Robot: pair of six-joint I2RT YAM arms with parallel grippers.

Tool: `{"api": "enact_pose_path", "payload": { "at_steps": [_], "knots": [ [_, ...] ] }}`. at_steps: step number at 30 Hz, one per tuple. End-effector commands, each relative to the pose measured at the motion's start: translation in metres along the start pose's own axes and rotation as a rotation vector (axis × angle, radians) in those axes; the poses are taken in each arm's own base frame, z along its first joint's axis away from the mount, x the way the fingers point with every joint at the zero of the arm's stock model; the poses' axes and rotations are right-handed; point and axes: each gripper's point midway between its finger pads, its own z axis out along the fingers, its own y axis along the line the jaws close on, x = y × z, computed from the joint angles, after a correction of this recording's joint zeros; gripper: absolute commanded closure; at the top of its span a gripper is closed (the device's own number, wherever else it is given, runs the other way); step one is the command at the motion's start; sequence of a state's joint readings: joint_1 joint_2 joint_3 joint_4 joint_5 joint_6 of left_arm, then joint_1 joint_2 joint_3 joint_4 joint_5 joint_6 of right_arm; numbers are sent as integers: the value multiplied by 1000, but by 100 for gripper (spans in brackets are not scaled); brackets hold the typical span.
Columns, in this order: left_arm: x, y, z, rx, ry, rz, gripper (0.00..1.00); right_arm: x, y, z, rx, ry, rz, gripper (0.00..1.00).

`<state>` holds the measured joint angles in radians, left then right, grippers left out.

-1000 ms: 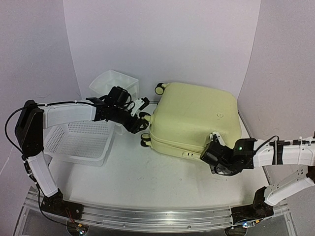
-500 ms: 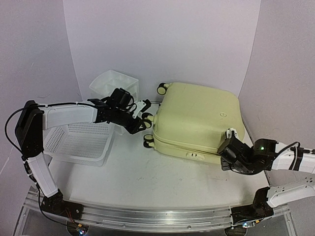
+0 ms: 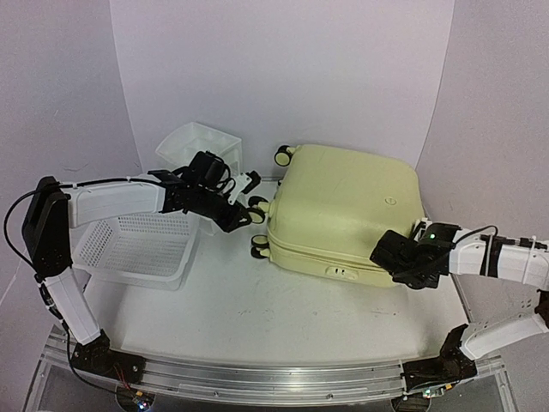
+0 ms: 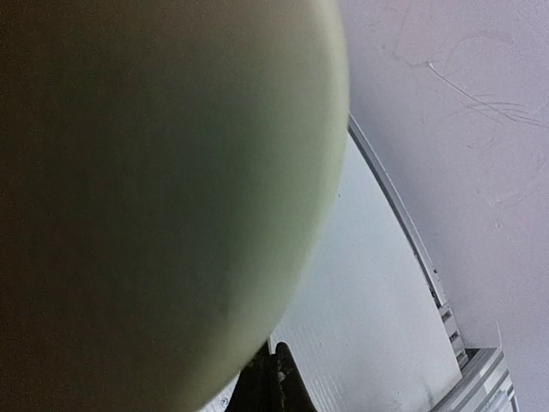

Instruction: Open, take out, and arrange the luggage

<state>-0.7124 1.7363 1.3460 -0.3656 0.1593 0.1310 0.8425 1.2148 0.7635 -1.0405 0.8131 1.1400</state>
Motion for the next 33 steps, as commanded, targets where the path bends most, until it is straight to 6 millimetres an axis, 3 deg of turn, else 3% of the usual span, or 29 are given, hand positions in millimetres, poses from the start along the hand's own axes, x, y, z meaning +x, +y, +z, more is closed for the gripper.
{"api": "enact_pose_path", "payload": {
  "at_steps": [1,7,11,13,18,25,29,31,33],
  "knots": [
    [-55,50,-51,-187,-197,-60,87,-18,-63,-4,271,-85,-48,100],
    [-52,54,-48,-190,-184,-70,88,-30,-69,-2,247,-151,34,100],
    [-55,46,-49,-145,-193,-67,88,-20,-33,12,27,-89,-26,100],
    [-59,35,-53,-87,-208,-62,86,-14,-32,18,15,-51,-24,99],
    [-65,5,-71,70,-243,-60,76,-4,-33,12,-6,64,-81,61],
    [-65,-40,-102,312,-274,-91,53,-13,-20,-43,-273,196,-98,34],
    [-64,-66,-111,474,-259,-135,41,-35,-5,-81,-503,133,-136,15],
    [-62,-75,-112,514,-250,-152,39,-52,-4,-91,-521,83,-176,5],
    [-61,-90,-112,528,-247,-139,37,-70,-4,-92,-480,39,-229,2]
  ]
}}
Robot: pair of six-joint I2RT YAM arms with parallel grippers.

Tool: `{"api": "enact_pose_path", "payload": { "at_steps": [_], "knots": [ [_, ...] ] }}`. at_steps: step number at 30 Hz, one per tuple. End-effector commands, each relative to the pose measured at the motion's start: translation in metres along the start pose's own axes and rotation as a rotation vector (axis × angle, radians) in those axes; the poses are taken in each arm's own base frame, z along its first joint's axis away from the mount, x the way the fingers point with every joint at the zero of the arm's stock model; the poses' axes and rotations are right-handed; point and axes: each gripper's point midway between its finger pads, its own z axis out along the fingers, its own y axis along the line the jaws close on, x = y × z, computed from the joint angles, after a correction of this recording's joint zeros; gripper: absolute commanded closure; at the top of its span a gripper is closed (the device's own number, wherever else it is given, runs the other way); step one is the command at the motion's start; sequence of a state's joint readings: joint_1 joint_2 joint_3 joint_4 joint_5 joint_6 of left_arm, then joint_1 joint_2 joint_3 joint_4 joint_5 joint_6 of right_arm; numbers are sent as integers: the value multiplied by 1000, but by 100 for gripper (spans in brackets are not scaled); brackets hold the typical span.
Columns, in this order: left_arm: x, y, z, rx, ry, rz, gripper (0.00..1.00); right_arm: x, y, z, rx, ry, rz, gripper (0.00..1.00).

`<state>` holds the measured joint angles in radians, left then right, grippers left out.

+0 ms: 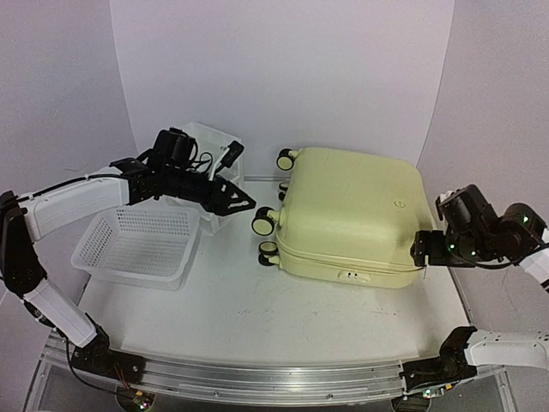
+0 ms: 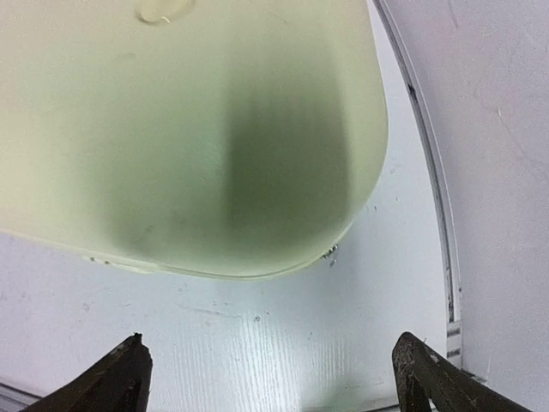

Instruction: Open, take out, and arrange the luggage

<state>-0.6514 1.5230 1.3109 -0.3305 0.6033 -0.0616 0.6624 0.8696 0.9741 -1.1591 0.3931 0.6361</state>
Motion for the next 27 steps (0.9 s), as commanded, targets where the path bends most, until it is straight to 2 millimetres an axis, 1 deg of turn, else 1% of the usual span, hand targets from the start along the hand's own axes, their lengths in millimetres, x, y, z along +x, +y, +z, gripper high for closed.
{"api": "enact_pose_path", "payload": {
  "at_steps": [1,2,3,5,6,9,10,11,13,14,16,19,21,23,27],
  "knots": [
    [-2,-48,2,141,-16,3,36,-40,13,-14,-11,-48,-157,2],
    [1,-56,7,142,-9,14,36,-50,11,-12,7,-39,-160,2],
    [3,-62,13,131,-6,26,35,-59,12,-7,-14,-13,-138,2],
    [8,-75,24,125,5,42,34,-83,12,4,-101,23,-30,2],
    [10,-82,30,126,7,45,34,-98,8,9,-141,26,33,2],
    [16,-90,44,104,8,44,33,-137,-7,27,-240,36,204,2],
    [19,-92,51,96,18,47,33,-146,-19,42,-271,63,285,2],
    [23,-92,58,88,29,49,33,-153,-25,51,-305,79,340,2],
    [30,-88,74,62,53,39,35,-158,-26,65,-361,100,386,2],
    [33,-84,82,54,68,25,36,-158,-23,69,-382,108,392,2],
    [38,-74,96,24,88,13,37,-155,-11,71,-455,114,398,2],
    [39,-61,109,-23,108,40,37,-139,-5,68,-500,127,390,2],
    [38,-45,113,-100,130,73,38,-126,1,66,-535,146,381,2],
    [34,-25,115,-172,152,98,38,-110,13,61,-611,182,373,2],
    [21,14,109,-276,161,109,39,-83,32,50,-723,218,353,4]
  ]
}}
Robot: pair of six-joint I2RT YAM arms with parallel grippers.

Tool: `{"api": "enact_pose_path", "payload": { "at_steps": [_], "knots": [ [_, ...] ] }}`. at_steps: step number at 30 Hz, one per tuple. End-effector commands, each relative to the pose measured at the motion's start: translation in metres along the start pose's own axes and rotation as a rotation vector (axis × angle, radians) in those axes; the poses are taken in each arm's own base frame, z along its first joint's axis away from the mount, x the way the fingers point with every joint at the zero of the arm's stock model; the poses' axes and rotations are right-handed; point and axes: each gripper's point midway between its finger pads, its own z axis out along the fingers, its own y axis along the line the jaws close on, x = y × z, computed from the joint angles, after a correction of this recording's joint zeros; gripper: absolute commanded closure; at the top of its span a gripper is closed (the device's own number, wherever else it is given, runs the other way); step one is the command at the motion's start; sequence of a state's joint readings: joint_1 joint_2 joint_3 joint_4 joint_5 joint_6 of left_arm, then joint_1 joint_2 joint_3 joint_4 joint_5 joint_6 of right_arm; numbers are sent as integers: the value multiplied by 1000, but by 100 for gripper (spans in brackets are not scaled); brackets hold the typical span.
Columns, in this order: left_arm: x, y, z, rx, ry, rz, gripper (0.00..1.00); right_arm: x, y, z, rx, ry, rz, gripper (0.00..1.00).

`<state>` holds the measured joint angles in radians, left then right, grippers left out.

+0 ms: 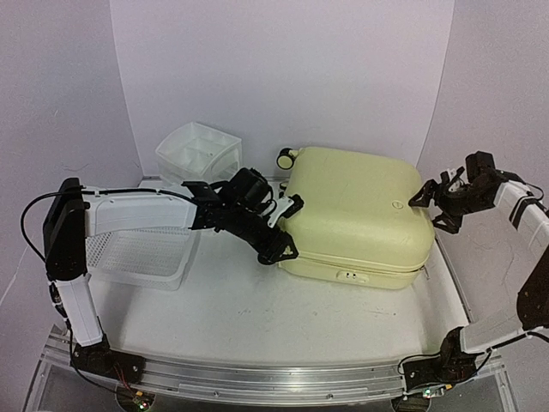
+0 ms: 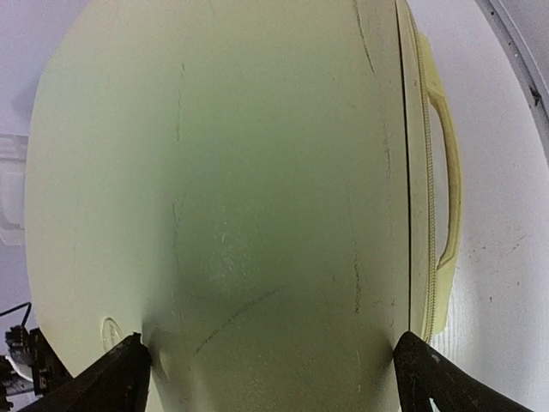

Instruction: Open, take out, and arrange the luggage

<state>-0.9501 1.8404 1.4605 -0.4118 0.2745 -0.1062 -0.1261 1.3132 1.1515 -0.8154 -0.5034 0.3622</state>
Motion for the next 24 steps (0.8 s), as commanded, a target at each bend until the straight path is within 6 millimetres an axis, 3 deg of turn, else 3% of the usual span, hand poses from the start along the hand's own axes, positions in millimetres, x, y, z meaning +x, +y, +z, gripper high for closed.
{"api": "enact_pose_path", "payload": {
  "at_steps": [1,7,13,18,24],
  "knots": [
    [-58,56,-26,-191,-130,53,39,68,45,2,-260,188,-34,4],
    [-73,110,-36,-271,-146,18,39,133,88,21,-252,256,-239,4],
    [-82,128,-40,-330,-136,80,34,156,119,30,-270,248,-342,4],
    [-86,105,-53,-230,-156,78,33,182,115,37,-138,259,-470,2],
    [-75,63,-80,-59,-204,42,32,212,81,28,164,148,-701,5]
  ]
}}
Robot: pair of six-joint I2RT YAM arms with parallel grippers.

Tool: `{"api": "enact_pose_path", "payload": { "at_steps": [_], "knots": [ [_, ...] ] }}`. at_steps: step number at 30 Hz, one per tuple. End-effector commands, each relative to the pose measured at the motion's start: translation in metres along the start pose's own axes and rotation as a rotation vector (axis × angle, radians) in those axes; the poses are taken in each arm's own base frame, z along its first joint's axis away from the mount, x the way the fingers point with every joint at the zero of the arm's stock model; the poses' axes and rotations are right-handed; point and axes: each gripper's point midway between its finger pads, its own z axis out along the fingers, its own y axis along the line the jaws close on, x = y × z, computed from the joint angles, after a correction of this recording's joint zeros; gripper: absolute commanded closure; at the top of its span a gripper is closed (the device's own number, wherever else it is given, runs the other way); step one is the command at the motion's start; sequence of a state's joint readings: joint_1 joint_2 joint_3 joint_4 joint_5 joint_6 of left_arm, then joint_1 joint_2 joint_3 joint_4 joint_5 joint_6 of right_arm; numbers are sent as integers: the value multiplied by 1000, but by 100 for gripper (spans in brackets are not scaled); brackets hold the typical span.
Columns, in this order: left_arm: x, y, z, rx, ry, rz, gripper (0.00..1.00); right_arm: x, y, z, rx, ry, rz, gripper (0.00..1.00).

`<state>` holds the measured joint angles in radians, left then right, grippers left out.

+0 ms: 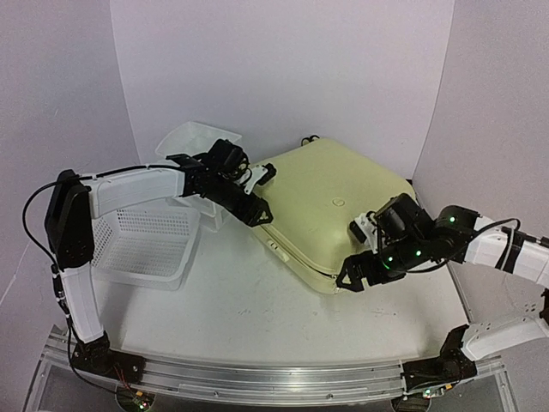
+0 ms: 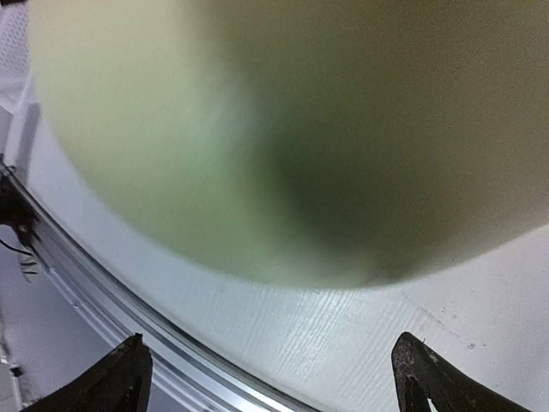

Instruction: Open, take out, and arrange the luggage

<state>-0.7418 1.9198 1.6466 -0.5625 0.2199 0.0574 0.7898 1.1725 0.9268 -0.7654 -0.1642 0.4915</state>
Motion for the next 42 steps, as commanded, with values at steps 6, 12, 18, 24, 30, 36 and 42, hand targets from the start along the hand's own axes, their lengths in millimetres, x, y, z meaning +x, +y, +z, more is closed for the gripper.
{"api": "enact_pose_path", "payload": {
  "at_steps": [6,12,18,24,30,36,42],
  "knots": [
    [-28,-59,-82,242,-246,-55,32,-7,-6,21,288,-359,-118,14],
    [-14,-62,-100,239,-272,-87,32,-15,12,28,359,-626,-151,18],
    [-3,-66,-118,239,-300,-96,32,-5,-4,42,315,-710,-23,24],
    [-3,-68,-128,246,-321,-94,31,-2,-4,53,299,-721,-52,42],
    [-6,-71,-132,257,-333,-98,31,-1,8,56,219,-715,-96,68],
    [-8,-74,-130,272,-335,-96,31,4,-2,53,245,-691,-102,100],
    [-25,-91,-129,347,-346,-52,33,11,-21,49,328,-620,-136,100]
  ]
}}
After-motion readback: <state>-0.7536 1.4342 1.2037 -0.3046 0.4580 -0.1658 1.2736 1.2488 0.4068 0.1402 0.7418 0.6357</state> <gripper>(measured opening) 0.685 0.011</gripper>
